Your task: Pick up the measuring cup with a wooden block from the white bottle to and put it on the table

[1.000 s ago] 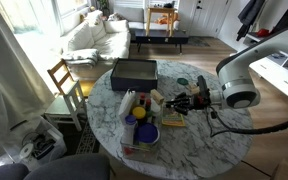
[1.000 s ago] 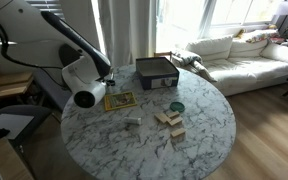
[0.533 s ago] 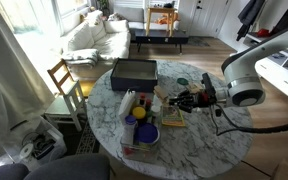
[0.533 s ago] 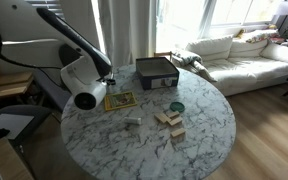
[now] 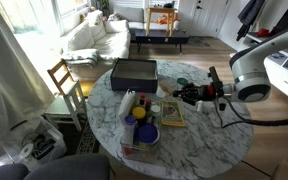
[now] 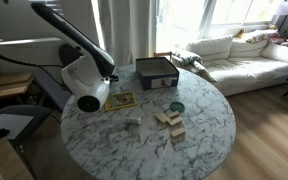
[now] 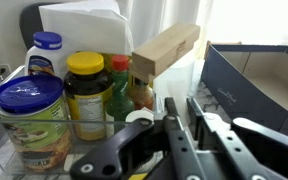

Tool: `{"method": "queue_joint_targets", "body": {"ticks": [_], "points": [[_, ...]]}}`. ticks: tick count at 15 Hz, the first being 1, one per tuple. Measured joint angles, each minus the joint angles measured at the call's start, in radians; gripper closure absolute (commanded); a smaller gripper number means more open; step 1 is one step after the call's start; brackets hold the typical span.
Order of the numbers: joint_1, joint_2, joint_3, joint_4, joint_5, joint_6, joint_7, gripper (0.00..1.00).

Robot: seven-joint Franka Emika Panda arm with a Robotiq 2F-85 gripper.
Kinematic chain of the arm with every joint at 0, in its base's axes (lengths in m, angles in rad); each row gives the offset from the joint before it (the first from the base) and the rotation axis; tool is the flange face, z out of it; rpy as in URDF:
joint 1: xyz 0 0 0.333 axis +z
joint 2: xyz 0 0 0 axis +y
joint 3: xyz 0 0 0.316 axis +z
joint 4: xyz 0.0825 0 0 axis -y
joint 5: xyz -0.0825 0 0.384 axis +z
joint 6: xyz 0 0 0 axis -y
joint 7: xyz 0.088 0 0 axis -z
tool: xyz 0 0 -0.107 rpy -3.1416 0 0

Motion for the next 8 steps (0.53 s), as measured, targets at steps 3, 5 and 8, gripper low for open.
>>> {"method": "queue_joint_targets", "body": {"ticks": [3,5,8], "points": [[-0.005,-0.011,-0.010,-0.018,-0.056,-0.001,0.000,0.96],[-0.011,-0.022,-0.022,-0.039,-0.110,-0.003,0.001,0.96],[-0.026,-0.037,-0.047,-0.077,-0.202,-0.024,0.002,0.96]]}}
